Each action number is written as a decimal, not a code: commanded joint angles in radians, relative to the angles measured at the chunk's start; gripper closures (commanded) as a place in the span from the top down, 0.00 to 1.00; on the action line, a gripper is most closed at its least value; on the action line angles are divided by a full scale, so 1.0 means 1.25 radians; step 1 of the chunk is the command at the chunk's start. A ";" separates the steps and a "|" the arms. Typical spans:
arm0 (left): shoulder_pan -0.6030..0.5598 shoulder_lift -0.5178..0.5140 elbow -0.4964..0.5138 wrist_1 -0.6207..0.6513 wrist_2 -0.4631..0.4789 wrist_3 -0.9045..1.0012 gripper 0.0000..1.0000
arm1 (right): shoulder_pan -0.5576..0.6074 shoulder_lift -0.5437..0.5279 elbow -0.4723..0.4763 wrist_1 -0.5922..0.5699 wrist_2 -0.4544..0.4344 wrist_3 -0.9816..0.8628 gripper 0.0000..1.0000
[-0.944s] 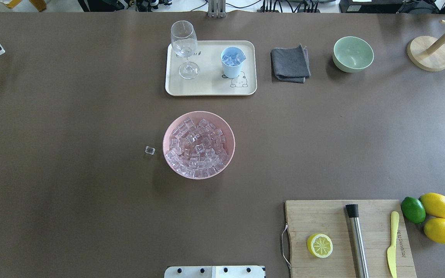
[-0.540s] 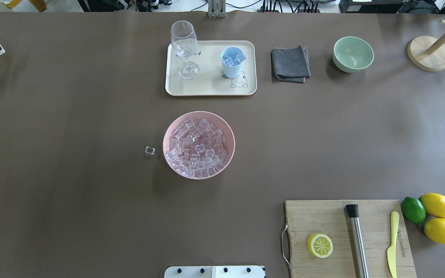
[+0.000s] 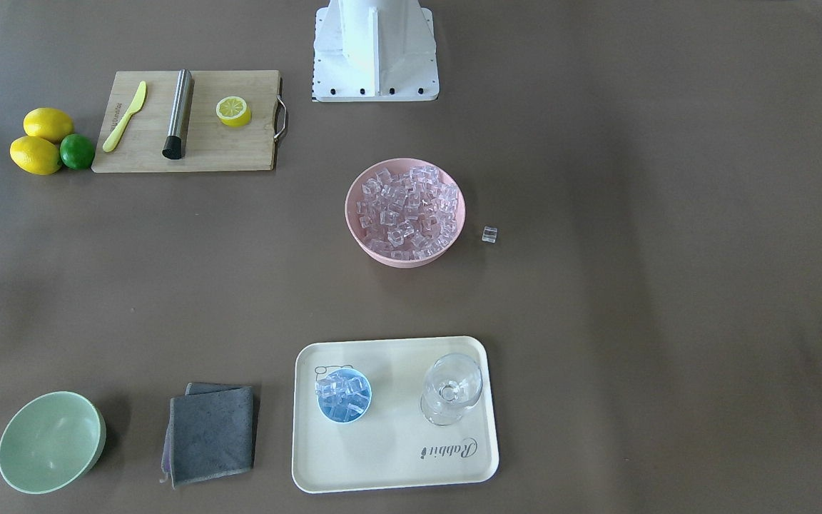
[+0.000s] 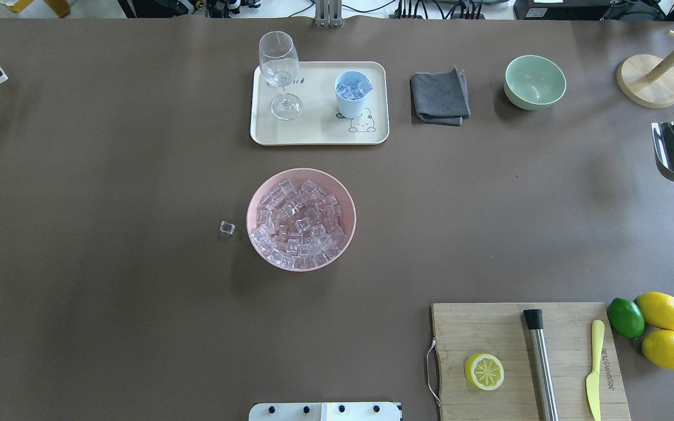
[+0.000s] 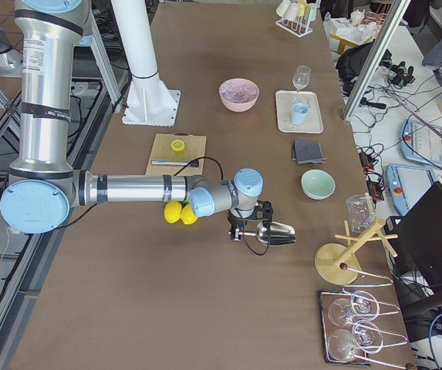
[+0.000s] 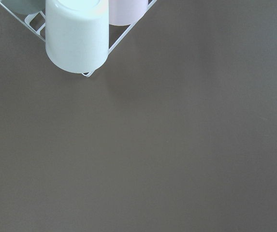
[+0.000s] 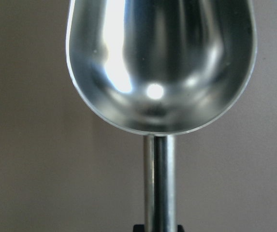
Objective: Put ice in cup with scoop
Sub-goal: 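Set the scoop down at the table edge with the right gripper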
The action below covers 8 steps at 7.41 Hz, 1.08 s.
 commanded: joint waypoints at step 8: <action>0.007 -0.004 -0.002 0.000 -0.001 0.001 0.99 | -0.049 -0.007 0.034 0.031 0.030 0.041 0.70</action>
